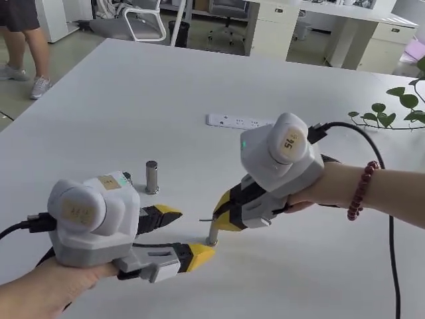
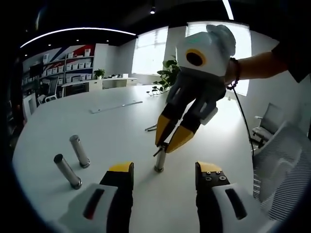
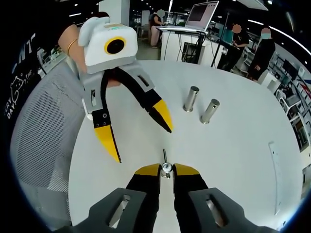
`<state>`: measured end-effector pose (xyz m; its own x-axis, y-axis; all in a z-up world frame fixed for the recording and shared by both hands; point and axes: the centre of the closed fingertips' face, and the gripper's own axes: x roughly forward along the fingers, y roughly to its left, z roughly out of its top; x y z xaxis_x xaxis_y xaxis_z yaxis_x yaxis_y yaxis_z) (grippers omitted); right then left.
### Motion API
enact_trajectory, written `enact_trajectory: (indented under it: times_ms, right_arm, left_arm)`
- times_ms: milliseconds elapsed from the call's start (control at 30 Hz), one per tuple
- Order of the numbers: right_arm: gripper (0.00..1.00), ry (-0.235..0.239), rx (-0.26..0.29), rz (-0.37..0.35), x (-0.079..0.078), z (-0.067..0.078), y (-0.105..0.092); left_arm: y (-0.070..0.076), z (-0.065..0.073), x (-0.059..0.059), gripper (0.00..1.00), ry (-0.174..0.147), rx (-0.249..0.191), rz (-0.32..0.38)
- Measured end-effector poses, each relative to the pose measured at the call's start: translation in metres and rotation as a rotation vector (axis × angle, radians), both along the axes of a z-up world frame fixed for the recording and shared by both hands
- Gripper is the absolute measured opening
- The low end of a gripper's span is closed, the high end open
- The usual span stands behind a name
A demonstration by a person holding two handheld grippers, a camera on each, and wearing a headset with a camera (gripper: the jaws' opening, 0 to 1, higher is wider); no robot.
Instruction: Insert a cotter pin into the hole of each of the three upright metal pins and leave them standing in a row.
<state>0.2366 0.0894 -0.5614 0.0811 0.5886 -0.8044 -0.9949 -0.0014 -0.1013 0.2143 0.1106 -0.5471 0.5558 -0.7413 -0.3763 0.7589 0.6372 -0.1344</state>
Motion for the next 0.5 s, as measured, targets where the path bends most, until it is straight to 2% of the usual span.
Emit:
enact_trajectory:
  times_ms: [367,500]
  right_arm:
    - [0.04,0.003,0.008,-0.015,0.004,0.006,0.015]
    - [0.04,0.007,0.010,-0.013,0.004,0.007,0.022]
  left_arm:
    - [0.022,0.025,-0.010,0.60,-0.010,-0.047,0.042]
    - [0.029,0.027,-0.014,0.62,-0.014,-0.035,0.050]
